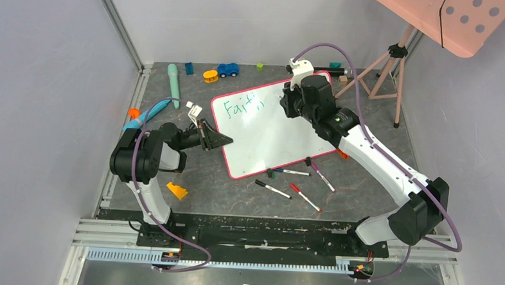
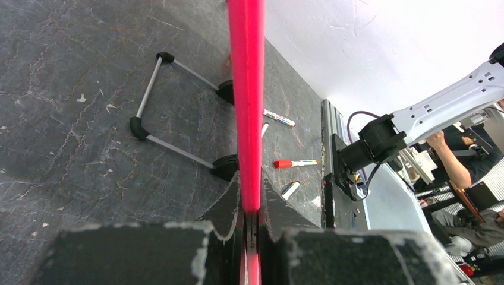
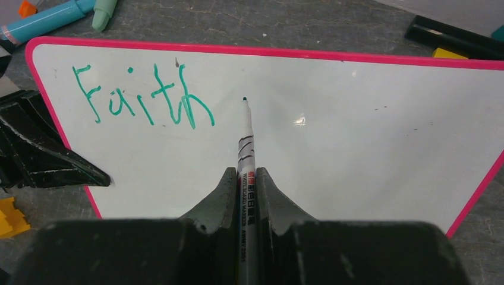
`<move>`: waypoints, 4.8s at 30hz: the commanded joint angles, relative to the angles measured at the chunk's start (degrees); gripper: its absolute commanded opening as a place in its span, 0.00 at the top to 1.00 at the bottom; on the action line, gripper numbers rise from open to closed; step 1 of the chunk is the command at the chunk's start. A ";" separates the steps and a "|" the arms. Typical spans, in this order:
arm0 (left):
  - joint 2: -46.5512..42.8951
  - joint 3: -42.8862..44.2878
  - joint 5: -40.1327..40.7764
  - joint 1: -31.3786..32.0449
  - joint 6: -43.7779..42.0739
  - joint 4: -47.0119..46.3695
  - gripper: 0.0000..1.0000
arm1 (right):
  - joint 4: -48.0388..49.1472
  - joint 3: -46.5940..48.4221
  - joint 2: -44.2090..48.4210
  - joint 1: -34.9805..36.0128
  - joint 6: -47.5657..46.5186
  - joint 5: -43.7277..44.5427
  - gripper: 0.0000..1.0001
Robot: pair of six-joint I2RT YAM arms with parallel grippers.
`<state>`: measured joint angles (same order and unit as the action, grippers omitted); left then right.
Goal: Write a sentence on the whiteboard
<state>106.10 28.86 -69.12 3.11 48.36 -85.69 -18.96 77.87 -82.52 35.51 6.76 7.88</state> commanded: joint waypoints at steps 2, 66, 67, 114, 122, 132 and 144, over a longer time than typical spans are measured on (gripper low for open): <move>0.64 0.19 -5.25 0.71 -5.11 -3.52 0.98 | 0.96 0.36 2.08 -0.64 -1.62 2.94 1.00; 1.74 0.14 -4.77 0.14 -6.15 -3.52 0.98 | 3.64 3.32 -2.78 -2.81 -4.88 -4.49 1.00; 1.74 0.05 -4.79 0.20 -6.17 -3.52 0.98 | 3.74 3.58 -2.94 -2.79 -4.81 -4.56 1.00; 1.56 0.05 -5.00 0.32 -6.26 -3.52 0.98 | 2.62 5.85 -6.37 -2.98 -4.83 -5.02 1.00; 1.52 -0.04 -4.90 0.34 -6.35 -3.52 0.98 | 2.61 5.72 -6.93 -2.92 -4.57 -5.28 1.00; 1.49 -0.04 -4.89 0.35 -6.35 -3.52 0.98 | 2.35 5.89 -7.21 -3.07 -4.05 -3.68 1.00; 1.39 -0.14 -4.88 0.37 -6.41 -3.52 0.98 | 2.15 6.82 -8.14 -3.13 -3.47 -5.84 1.00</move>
<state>107.33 29.08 -69.12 2.39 47.66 -85.58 -17.65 82.21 -89.97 32.73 2.98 3.07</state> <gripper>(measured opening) 0.092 0.121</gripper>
